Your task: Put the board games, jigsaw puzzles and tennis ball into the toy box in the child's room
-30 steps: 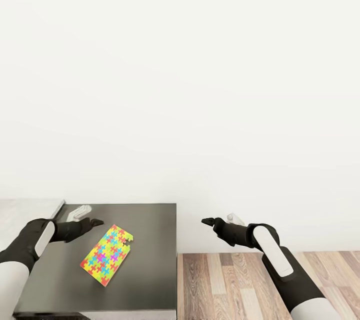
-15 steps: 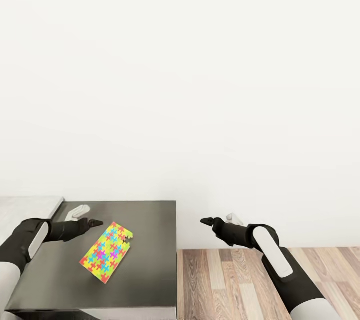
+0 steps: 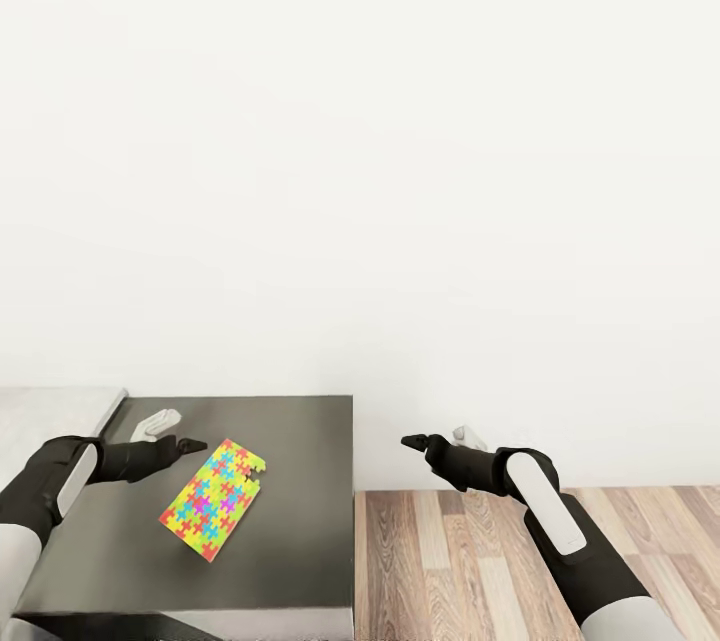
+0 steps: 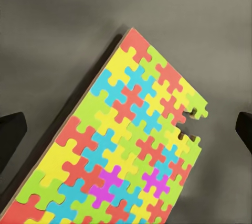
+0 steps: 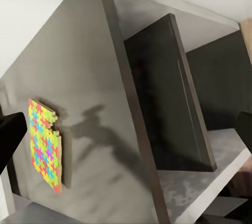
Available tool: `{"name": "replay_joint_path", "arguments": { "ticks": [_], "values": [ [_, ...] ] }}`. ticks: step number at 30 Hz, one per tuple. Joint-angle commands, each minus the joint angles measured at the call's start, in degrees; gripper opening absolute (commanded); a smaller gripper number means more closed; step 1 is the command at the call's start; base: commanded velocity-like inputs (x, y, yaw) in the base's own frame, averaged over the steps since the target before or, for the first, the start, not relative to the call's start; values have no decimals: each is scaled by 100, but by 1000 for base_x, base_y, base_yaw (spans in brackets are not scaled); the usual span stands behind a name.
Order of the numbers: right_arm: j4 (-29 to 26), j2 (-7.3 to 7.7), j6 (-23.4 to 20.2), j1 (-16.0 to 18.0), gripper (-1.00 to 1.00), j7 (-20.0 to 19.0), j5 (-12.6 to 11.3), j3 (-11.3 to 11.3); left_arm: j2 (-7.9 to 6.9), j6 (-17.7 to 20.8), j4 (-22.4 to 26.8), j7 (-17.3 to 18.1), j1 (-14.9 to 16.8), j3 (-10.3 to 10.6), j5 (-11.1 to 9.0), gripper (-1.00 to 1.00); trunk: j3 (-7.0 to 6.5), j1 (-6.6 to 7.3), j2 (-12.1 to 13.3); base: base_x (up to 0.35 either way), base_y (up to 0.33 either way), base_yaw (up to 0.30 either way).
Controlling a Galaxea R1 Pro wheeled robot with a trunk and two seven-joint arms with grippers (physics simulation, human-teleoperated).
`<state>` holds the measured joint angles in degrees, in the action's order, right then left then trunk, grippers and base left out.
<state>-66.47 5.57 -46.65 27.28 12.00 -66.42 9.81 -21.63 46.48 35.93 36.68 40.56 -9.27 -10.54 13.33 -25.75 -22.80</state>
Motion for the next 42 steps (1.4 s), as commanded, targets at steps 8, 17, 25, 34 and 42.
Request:
{"name": "replay_joint_path", "arguments": {
  "ticks": [8, 17, 25, 34, 42],
  "values": [
    [-9, 8, -4, 5, 100, 57, -60, 8, -11, 32, 9, 59, 5, -8, -2, 100, 87, -3, -12, 0, 0, 0],
    [-7, 5, -2, 5, 100, 57, -57, 7, -97, 28, 10, 309, 5, -5, -1, 100, 172, -3, -12, 0, 0, 0],
    [-6, 3, -2, 5, 100, 57, -57, 12, -120, 28, 41, 346, 8, -7, -1, 100, 248, -3, -12, 0, 0, 0],
    [-6, 3, -2, 5, 100, 57, -56, 12, -138, 31, 62, 349, 5, -5, -1, 100, 333, -3, -12, 0, 0, 0],
    [-6, 5, -2, 5, 100, 56, -56, 13, -176, 32, 71, 349, 11, -5, -6, 100, 408, -3, -12, 0, 0, 0]
  ]
}}
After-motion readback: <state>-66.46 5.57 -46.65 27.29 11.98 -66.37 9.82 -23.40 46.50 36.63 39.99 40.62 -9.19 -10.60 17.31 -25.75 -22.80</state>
